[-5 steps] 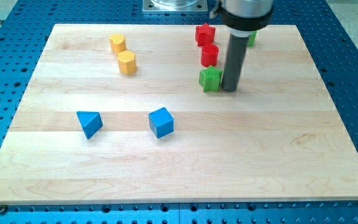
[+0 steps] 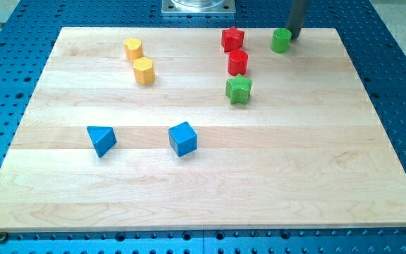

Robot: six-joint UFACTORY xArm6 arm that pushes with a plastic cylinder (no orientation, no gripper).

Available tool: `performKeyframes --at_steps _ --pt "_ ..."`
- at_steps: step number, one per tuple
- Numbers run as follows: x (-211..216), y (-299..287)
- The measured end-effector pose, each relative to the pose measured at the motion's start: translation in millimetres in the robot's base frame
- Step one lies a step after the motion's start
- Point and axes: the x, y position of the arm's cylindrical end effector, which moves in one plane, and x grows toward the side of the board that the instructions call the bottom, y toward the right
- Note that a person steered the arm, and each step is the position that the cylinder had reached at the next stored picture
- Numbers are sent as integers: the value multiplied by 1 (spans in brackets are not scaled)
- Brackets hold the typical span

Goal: Slide the green circle to the bottom right of the green star

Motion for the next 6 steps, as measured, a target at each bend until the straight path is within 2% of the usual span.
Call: performKeyframes --at_steps 1,2,3,4,5,6 --pt "17 -11" --pt "13 -38" --pt "50 -44" --pt "131 -44" --pt "189 -43" --pt "201 -22"
